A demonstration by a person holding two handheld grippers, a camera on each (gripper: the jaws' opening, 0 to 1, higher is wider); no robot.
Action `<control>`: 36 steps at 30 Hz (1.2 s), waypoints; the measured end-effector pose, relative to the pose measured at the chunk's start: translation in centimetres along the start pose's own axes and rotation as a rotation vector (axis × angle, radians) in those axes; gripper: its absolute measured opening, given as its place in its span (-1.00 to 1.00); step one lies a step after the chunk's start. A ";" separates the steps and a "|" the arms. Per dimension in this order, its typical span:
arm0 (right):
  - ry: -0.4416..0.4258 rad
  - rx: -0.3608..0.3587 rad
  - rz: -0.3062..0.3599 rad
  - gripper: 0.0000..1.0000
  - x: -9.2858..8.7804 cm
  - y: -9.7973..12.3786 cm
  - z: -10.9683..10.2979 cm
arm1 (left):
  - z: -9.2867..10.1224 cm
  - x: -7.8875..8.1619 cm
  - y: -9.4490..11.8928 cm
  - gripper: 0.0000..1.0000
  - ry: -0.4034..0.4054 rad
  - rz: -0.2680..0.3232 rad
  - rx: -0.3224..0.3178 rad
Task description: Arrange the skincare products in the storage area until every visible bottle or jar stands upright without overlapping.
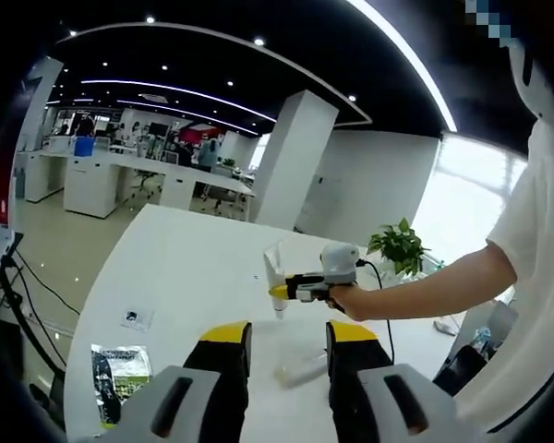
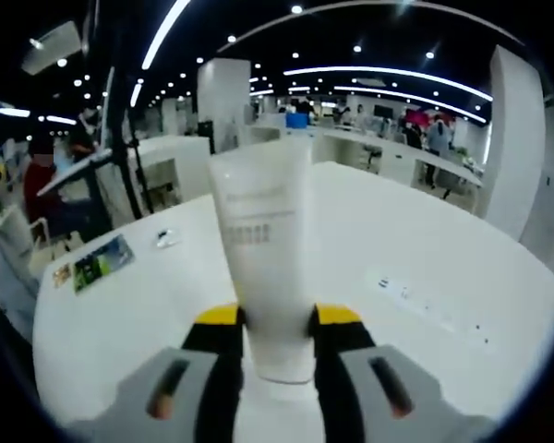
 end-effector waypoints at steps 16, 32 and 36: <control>0.031 0.038 -0.021 -0.48 -1.4 -1.2 0.0 | -0.1 0.0 -0.2 -0.37 -0.002 0.002 0.032; -0.138 -0.029 0.122 -0.48 -2.6 0.7 1.4 | 0.3 -0.4 -0.8 -0.38 0.000 -0.012 0.042; -0.159 -0.051 0.163 -0.48 -3.0 1.7 1.5 | 0.6 -0.5 -0.9 -0.38 -0.004 -0.019 0.038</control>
Point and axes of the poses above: the point that each gripper's makers call its tool centre point, and the gripper's own axes: y roughly backward along the fingers, z roughly to its right, x roughly out of its top, the point moved 4 cm from there along y, roughly backward along the fingers, and after that the axes turned 2 degrees about -y, right-handed, at the moved point
